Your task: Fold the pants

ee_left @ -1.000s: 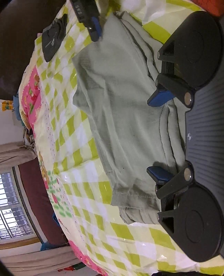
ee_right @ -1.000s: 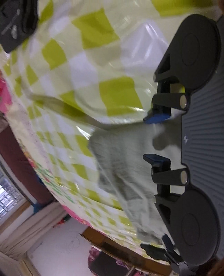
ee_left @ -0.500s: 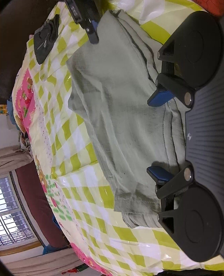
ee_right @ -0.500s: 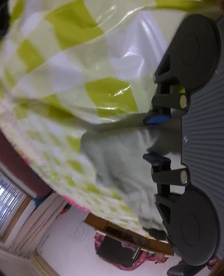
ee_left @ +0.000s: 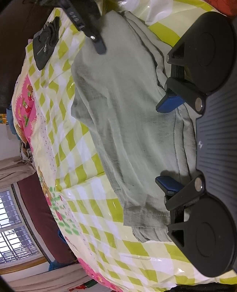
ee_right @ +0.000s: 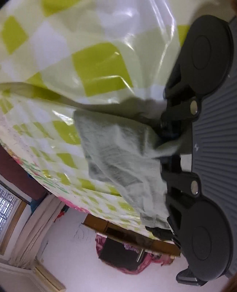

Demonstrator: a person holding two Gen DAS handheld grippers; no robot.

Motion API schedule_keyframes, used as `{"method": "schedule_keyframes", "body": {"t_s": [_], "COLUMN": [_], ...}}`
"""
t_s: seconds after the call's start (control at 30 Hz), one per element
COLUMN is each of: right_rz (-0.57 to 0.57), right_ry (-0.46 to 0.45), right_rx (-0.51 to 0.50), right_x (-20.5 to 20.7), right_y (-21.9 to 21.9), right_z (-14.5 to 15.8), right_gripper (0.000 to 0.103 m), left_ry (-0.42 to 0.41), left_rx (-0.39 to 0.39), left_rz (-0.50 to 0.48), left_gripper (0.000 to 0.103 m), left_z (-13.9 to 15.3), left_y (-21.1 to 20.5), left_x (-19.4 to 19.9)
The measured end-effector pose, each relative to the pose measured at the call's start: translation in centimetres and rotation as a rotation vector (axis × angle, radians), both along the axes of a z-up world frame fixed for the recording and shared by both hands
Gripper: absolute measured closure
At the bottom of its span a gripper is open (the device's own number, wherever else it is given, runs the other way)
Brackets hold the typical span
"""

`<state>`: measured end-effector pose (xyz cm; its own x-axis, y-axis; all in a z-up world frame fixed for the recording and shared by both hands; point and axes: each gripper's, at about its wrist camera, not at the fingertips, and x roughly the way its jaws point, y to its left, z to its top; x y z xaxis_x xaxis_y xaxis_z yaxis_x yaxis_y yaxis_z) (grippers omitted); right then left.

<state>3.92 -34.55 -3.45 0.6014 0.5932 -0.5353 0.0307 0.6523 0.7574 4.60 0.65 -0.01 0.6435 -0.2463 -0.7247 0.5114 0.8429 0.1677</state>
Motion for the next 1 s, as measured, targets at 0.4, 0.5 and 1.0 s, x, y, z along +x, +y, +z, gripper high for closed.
{"method": "schedule_keyframes", "body": {"t_s": [0.4,0.5,1.0], "right_rz": [-0.105,-0.061,0.416], "right_ry": [-0.018,-0.052,-0.118], "right_rx": [-0.145,-0.225,-0.478], "right_x": [-0.5,0.3,4.9], "right_y": [1.7,4.4,27.7], "right_z": [5.5,8.0,8.2], "right_gripper": [0.099,0.099,0.099], "left_ry": [-0.035,-0.037,-0.081], "left_rx": [-0.091,-0.122,-0.244], "left_rz": [-0.046,-0.021,0.092], "left_gripper": [0.013,0.013,0.013], "left_z": [-0.6,-0.4,0.4], "left_y": [0.4,1.2,6.7], "left_x": [-1.2,-1.3,-5.3]}}
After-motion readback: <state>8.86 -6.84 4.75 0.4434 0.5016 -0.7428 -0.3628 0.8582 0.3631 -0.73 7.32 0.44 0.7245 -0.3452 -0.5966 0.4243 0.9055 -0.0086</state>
